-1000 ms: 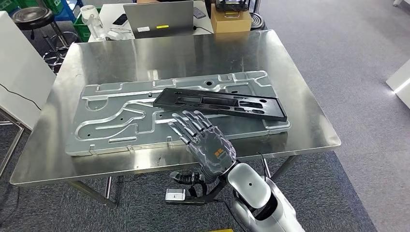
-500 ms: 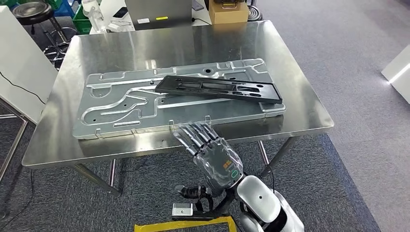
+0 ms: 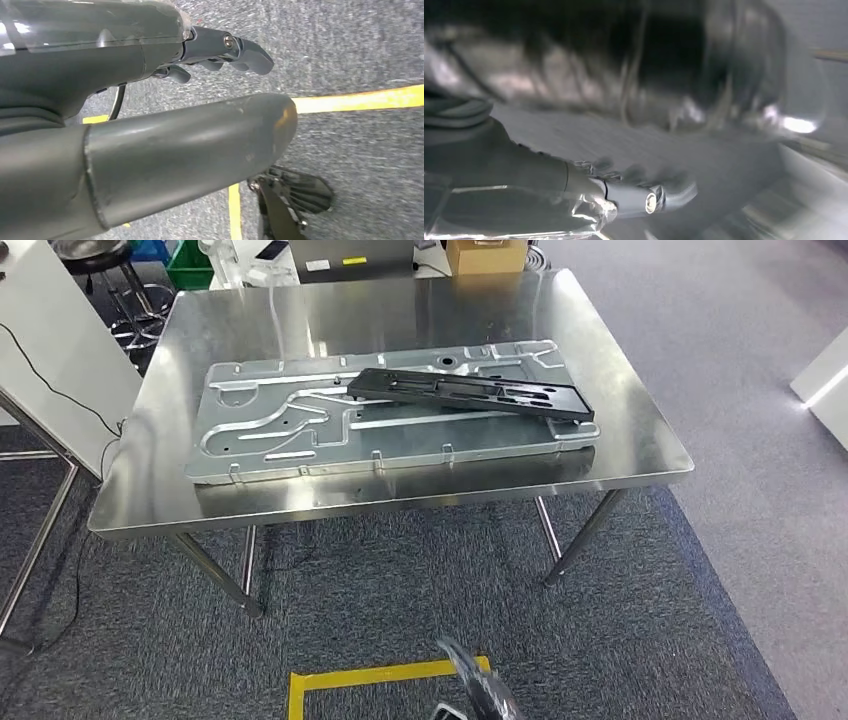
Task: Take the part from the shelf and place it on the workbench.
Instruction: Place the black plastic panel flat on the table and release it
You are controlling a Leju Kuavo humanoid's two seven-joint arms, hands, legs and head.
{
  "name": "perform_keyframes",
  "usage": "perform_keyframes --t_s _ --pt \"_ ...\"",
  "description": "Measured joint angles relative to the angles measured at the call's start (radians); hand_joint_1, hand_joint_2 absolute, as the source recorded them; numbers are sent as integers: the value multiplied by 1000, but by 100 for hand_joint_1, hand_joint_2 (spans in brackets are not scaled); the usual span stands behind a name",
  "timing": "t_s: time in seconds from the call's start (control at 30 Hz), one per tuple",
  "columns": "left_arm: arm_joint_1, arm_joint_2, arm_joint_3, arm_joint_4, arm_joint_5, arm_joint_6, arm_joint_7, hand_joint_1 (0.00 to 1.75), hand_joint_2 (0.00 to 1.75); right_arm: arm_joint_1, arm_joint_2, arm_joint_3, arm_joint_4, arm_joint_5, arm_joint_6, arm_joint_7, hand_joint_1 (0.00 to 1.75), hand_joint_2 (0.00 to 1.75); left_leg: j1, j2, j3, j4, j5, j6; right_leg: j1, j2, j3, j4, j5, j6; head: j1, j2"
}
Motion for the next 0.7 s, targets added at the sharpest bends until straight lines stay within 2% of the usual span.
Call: perform_keyframes --t_s 0.03,0.07,0.13,0.17,0.2,0.23,0.27,0.3,0.33,0.37,0.4,0.43,0.5,0.53,0.57,0.63,0.67,0.7 --pt "-2 -2 0 0 0 2 7 0 0 -7 8 -66 112 17 -14 -13 0 0 0 2 -11 -2 12 12 -3 2 -6 11 -24 6 0 0" --pt "-4 -3 -1 0 0 3 12 0 0 -21 12 -136 224 34 -29 -27 0 0 0 4 -24 -3 25 23 -4 4 -16 39 -66 10 1 0" --pt "-7 -5 -6 0 0 4 18 0 0 -58 17 -288 442 57 -57 -33 0 0 -5 8 -52 -2 50 36 -5 7 -38 145 -173 14 1 0" --pt "-7 -5 -10 0 0 4 19 0 0 -75 19 -357 532 61 -66 -25 0 0 -7 9 -67 0 61 39 -4 8 -45 203 -202 14 1 0" --pt "-7 -5 -14 0 0 5 20 0 0 -88 22 -419 610 65 -73 -14 0 0 -10 10 -83 2 73 40 -3 9 -42 247 -204 13 1 0" --pt "-8 -5 -17 0 0 5 20 0 0 -98 24 -467 668 68 -78 -6 0 0 -13 11 -99 4 84 41 -3 10 -28 265 -185 11 1 0" --pt "-8 -5 -20 0 0 6 22 0 0 -108 27 -505 716 73 -80 2 0 0 -16 11 -115 6 95 40 -2 11 3 249 -154 6 1 0" --pt "-9 -5 -23 0 0 7 24 0 0 -117 31 -535 755 79 -81 11 0 0 -18 11 -129 7 106 38 0 12 50 204 -131 -2 1 0" --pt "-10 -6 -25 0 0 8 25 0 0 -125 35 -560 784 85 -81 26 0 0 -20 12 -139 8 116 36 4 13 113 131 -125 -10 1 0" --pt "-11 -7 -29 0 0 8 27 0 0 -133 40 -585 810 91 -79 44 0 0 -23 12 -147 9 127 32 7 13 175 48 -135 -18 1 0" --pt "-13 -7 -33 0 0 9 28 0 0 -141 44 -610 834 94 -76 70 0 0 -23 14 -152 8 138 27 11 15 217 -16 -150 -23 1 0" --pt "-14 -8 -39 0 0 10 29 0 0 -150 47 -639 858 92 -70 108 0 0 -22 16 -156 5 150 21 15 16 242 -60 -161 -26 1 0" --pt "-14 -7 -53 0 -1 13 31 0 0 -169 52 -710 908 77 -59 205 0 0 -20 16 -164 -1 166 9 15 15 232 -80 -148 -31 1 0" --pt "-13 -7 -60 0 -1 13 32 0 0 -177 52 -748 928 66 -55 257 0 0 -19 14 -170 8 149 5 12 12 222 -83 -134 -37 1 0" --pt "-12 -6 -67 0 -1 14 33 0 0 -183 51 -785 946 55 -54 298 0 0 -19 12 -178 33 111 1 10 8 209 -86 -121 -43 0 0" --pt "-10 -6 -81 0 -1 15 33 0 0 -190 47 -851 973 33 -58 345 0 0 -16 11 -204 139 -1 -5 8 3 176 -80 -97 -51 0 0" --pt "-10 -5 -86 0 -1 16 34 0 0 -191 44 -880 982 23 -60 354 0 0 -14 11 -213 203 -39 -7 9 1 155 -73 -85 -52 0 0" --pt "-10 -5 -91 0 -1 16 34 0 0 -194 42 -905 991 16 -61 358 0 0 -13 11 -215 257 -50 -10 10 1 131 -64 -74 -51 0 0"
